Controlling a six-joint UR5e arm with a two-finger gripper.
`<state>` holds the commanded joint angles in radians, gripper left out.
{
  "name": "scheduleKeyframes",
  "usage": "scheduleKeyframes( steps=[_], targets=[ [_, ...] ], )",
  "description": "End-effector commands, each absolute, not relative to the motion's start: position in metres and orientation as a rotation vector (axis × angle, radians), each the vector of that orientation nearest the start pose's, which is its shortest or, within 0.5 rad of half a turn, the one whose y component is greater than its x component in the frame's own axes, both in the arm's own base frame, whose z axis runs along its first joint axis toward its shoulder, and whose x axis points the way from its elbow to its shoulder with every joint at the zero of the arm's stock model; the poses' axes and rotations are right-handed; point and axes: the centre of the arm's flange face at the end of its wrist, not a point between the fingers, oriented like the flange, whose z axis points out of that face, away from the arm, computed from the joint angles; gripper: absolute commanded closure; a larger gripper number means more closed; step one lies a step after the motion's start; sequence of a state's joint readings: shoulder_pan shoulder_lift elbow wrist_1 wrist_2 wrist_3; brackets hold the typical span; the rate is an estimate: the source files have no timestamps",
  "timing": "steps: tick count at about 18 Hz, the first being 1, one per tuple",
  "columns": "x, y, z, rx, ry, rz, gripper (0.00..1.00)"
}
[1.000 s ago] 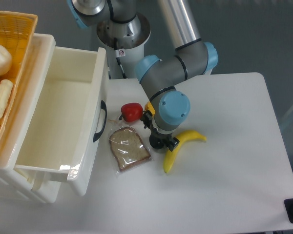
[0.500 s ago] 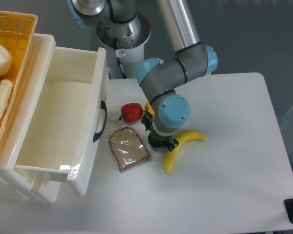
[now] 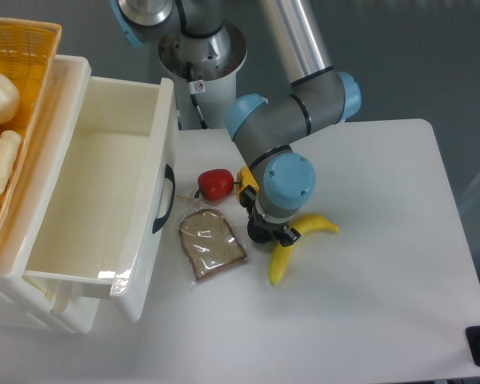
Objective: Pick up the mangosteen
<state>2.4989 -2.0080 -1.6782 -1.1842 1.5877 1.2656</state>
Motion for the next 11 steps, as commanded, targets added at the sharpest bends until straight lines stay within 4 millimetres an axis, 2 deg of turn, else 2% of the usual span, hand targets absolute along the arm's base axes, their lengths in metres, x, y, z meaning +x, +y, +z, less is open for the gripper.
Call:
scheduleKeyframes(
  steps=[2, 8, 11],
  targets=[
    [-0.402, 0.461, 0.250, -3.166, 0.519, -0.163, 0.74],
    [-0.442, 0.462, 0.308, -3.122, 0.454, -0.030, 0.78],
    [-0.458, 0.454, 0.323, -3.103, 0.380, -0.035, 0.97]
  ],
)
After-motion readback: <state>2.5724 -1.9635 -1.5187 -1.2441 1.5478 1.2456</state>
